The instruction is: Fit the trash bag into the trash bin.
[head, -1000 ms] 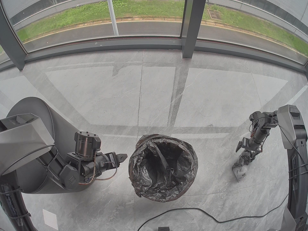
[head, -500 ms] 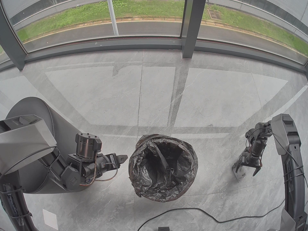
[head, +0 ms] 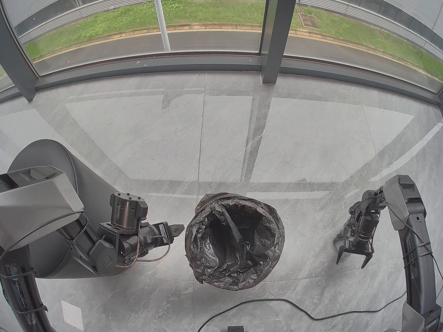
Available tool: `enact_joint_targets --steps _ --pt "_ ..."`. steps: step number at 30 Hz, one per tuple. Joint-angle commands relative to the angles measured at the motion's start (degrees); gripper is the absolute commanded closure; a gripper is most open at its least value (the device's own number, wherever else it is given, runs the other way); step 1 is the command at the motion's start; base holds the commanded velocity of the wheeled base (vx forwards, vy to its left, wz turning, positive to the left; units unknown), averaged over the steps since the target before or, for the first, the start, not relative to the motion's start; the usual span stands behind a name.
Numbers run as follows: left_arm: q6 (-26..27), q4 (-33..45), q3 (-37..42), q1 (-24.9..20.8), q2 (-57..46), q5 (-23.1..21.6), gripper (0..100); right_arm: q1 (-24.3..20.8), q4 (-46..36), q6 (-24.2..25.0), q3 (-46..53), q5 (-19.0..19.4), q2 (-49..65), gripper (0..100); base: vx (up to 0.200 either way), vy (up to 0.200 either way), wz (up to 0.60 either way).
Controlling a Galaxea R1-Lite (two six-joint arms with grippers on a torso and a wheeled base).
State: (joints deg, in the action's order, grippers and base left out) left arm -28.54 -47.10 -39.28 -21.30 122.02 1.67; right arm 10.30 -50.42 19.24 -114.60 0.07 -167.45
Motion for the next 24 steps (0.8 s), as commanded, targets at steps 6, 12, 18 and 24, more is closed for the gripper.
enact_joint_targets --steps 6,12,18,24 --pt "-0.03 -0.18 0.08 -0.06 0.77 0.09 0 0.07 -8.11 1.33 0.01 0.10 -10.17 0 0.000 0.000 0.00" --pt "-0.03 -0.80 0.17 -0.15 0.77 0.09 0 0.51 -7.50 1.59 0.01 0.10 -10.17 0 0.000 0.000 0.00" --pt "-0.03 -0.80 0.17 -0.32 0.86 0.09 0 0.60 -7.24 2.38 0.01 0.19 -9.65 0 0.000 0.000 0.00" --pt "-0.03 -0.88 0.17 -0.41 1.21 1.41 0 0.51 -0.82 3.09 0.01 0.10 -6.66 0 0.000 0.000 0.00"
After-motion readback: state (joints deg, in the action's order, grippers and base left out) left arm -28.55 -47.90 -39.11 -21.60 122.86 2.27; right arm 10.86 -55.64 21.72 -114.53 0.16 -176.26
